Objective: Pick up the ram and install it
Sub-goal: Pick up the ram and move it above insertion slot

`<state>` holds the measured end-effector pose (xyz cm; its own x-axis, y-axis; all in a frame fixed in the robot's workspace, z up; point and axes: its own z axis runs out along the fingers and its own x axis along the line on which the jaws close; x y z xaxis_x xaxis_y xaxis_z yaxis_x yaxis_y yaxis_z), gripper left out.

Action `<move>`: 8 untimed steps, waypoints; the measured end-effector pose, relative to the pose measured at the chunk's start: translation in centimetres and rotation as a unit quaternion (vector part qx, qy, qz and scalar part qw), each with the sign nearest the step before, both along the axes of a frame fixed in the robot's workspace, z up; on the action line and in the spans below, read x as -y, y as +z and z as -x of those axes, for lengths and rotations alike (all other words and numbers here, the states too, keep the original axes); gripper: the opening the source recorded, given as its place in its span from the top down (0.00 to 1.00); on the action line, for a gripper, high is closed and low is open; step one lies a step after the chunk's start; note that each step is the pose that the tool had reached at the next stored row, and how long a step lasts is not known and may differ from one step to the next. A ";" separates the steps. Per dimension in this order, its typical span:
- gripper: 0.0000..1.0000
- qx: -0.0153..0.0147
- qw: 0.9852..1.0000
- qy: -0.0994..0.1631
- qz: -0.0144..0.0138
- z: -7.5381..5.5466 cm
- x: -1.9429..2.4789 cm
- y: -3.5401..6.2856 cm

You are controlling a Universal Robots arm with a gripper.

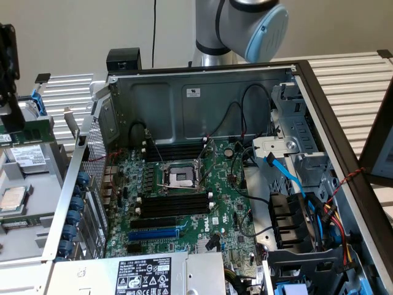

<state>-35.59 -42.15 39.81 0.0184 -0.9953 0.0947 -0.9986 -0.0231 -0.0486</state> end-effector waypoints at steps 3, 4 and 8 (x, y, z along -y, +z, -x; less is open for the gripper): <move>0.88 0.000 1.000 0.000 0.000 -1.4 0.21 0.22; 0.88 0.000 1.000 0.000 0.000 -1.8 0.28 0.29; 0.88 -0.001 1.000 0.000 0.000 -3.6 0.59 0.59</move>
